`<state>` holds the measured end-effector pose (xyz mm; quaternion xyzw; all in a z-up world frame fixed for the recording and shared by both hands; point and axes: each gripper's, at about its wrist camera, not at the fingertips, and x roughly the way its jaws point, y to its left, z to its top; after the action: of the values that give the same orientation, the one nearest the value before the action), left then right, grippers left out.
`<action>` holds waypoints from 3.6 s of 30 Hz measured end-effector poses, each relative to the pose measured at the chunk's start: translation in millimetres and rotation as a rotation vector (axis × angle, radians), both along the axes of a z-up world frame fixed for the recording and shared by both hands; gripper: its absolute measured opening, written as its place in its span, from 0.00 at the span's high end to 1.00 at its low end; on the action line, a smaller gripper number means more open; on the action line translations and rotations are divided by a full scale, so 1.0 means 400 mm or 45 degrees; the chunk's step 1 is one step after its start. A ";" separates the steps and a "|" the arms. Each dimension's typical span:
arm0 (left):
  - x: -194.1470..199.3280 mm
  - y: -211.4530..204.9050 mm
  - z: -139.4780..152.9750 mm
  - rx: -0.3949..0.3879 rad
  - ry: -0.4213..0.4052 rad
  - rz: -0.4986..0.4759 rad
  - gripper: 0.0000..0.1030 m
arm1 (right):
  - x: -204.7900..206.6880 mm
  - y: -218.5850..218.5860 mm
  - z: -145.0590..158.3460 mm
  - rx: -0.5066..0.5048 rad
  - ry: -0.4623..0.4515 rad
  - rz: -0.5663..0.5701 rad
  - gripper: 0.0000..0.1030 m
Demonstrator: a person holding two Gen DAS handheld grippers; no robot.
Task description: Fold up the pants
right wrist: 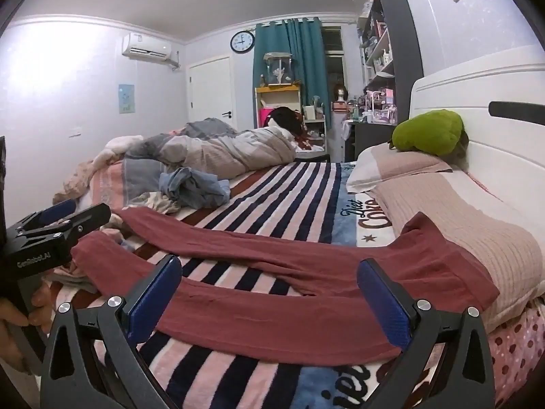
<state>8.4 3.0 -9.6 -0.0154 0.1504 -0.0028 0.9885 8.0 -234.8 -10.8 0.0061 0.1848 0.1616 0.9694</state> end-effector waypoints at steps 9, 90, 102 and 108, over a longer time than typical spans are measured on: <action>0.002 -0.001 -0.005 -0.002 0.000 -0.001 0.01 | -0.002 0.005 0.004 0.007 0.001 0.001 0.01; 0.136 0.291 -0.419 -0.385 0.560 0.229 0.13 | 0.178 -0.251 -0.430 0.334 0.583 -0.296 0.35; 0.165 0.309 -0.395 -0.458 0.519 0.222 0.69 | 0.242 -0.269 -0.430 0.419 0.553 -0.420 0.73; 0.159 0.316 -0.365 -0.411 0.484 0.237 0.95 | 0.245 -0.279 -0.409 0.388 0.507 -0.420 0.95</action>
<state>72.2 129.2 -155.6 -0.1869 0.3291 0.0671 0.9232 105.8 -346.4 -174.5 0.2129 0.3414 0.0233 0.9152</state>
